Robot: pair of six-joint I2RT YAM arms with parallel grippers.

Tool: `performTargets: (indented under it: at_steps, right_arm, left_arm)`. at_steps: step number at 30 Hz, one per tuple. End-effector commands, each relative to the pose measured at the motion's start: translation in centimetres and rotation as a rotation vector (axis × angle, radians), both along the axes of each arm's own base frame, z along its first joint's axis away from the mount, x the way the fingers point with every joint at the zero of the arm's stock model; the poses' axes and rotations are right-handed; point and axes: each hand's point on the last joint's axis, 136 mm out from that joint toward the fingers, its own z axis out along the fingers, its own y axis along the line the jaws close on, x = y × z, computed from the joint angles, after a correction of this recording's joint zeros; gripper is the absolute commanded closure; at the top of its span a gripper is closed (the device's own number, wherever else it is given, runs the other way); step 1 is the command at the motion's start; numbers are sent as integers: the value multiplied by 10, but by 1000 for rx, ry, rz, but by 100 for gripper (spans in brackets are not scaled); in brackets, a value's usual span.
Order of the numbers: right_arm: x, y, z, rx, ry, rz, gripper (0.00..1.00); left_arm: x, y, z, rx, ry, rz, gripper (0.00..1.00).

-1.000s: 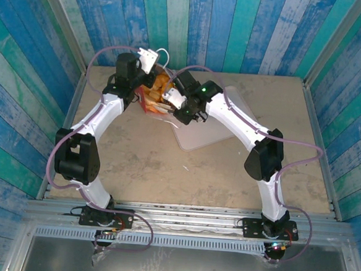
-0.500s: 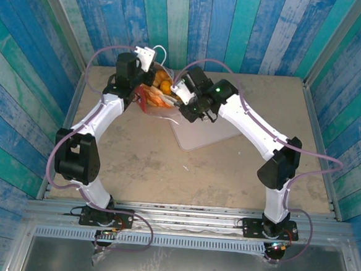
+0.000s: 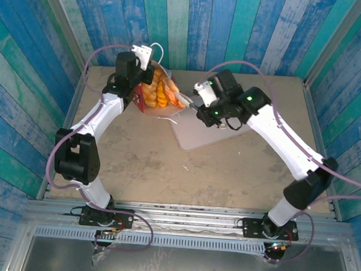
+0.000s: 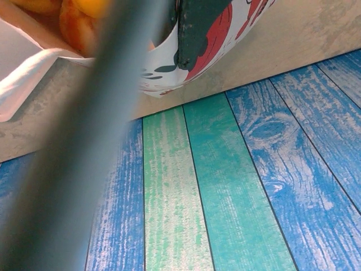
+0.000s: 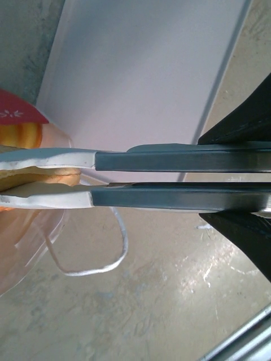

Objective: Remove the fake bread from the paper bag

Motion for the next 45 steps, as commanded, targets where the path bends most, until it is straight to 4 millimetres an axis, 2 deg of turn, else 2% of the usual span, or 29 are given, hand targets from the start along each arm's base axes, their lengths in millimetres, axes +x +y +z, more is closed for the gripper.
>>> performTargets:
  at_steps: [1, 5, 11, 16, 23, 27, 31, 40, 45]
  right_arm:
    - [-6, -9, 34, 181, -20, -27, 78]
    - [-6, -36, 55, 331, -44, -86, 78]
    - [-4, -65, 91, 552, -107, -117, 76]
    - [9, -86, 88, 601, -79, -188, 76]
    - [48, -110, 49, 711, 118, -328, 75]
    - [69, -131, 8, 776, 300, -383, 74]
    - [90, -148, -41, 811, 459, -467, 75]
    - [120, -157, -107, 827, 609, -555, 73]
    - [133, -157, -122, 847, 628, -577, 71]
  left_arm:
    - [9, -1, 45, -51, -120, 10, 100]
    - [13, -2, 41, -56, -110, 7, 100]
    - [16, -3, 37, -53, -104, 8, 100]
    - [17, -3, 37, -52, -103, 9, 100]
    - [16, -5, 36, -61, -94, 0, 100]
    - [15, -6, 39, -69, -94, -8, 100]
    - [15, -7, 40, -65, -97, -11, 100]
    - [14, -5, 38, -57, -76, -8, 100]
    - [14, -6, 39, -56, -77, -10, 100]
